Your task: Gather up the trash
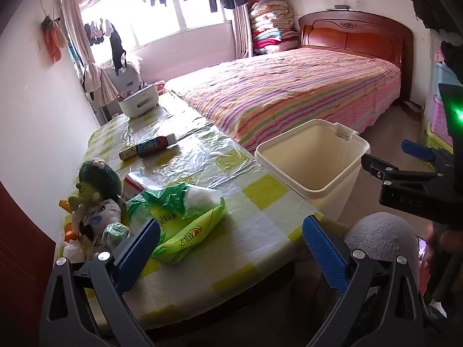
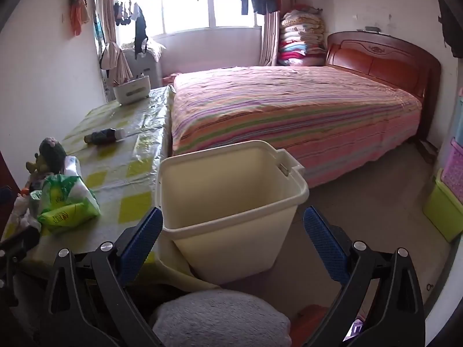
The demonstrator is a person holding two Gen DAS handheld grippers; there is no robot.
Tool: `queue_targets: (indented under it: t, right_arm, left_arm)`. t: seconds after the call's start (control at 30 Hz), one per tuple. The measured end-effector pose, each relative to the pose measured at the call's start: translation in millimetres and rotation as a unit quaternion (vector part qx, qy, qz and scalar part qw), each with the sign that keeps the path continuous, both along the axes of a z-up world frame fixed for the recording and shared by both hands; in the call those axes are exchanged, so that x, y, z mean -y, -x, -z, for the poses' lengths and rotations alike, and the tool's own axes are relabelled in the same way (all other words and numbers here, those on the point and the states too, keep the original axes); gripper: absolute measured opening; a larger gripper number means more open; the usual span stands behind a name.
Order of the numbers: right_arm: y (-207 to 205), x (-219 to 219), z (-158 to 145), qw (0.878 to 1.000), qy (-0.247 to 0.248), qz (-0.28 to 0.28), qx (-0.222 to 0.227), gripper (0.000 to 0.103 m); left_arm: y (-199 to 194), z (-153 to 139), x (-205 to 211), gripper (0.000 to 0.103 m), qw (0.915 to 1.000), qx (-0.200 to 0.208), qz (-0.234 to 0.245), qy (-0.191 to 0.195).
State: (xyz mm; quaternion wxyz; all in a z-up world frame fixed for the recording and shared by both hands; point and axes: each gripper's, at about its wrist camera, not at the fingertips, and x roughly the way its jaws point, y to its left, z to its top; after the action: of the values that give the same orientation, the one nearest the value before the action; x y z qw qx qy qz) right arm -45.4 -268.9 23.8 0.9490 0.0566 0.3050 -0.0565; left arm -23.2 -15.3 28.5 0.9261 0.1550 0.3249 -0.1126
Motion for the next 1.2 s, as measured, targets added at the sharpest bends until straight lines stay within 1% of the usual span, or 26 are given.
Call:
queue_targets:
  t: [0.07, 0.17, 0.2, 0.37, 0.57, 0.9, 1.2]
  right_arm:
    - [-2, -2, 11, 1.0, 0.007, 0.002, -0.004, 0.097]
    - [-5, -2, 14, 1.0, 0.0, -0.002, 0.002, 0.097]
    - [-1, 3, 9, 1.0, -0.001, -0.004, 0.004, 0.097]
    - [1, 6, 9, 1.0, -0.006, -0.004, 0.003, 0.097]
    - [6, 11, 9, 1.0, 0.0, -0.002, 0.002, 0.097]
    - [2, 3, 12, 1.0, 0.003, -0.001, 0.005, 0.097]
    - [-2, 2, 14, 1.0, 0.005, -0.004, 0.001, 0.097]
  left_arm:
    - [2, 0, 0, 0.096, 1.0, 0.0, -0.001, -0.001]
    - [3, 1, 1, 0.096, 1.0, -0.004, 0.0, -0.002]
    - [4, 1, 2, 0.096, 1.0, -0.004, -0.001, -0.003]
    - [5, 1, 3, 0.096, 1.0, -0.005, 0.0, -0.003]
    - [7, 3, 5, 0.096, 1.0, -0.004, 0.004, -0.005]
    - [6, 6, 7, 0.096, 0.9998, 0.002, 0.0, -0.018]
    - [2, 14, 4, 0.096, 0.9997, -0.01, -0.002, -0.021]
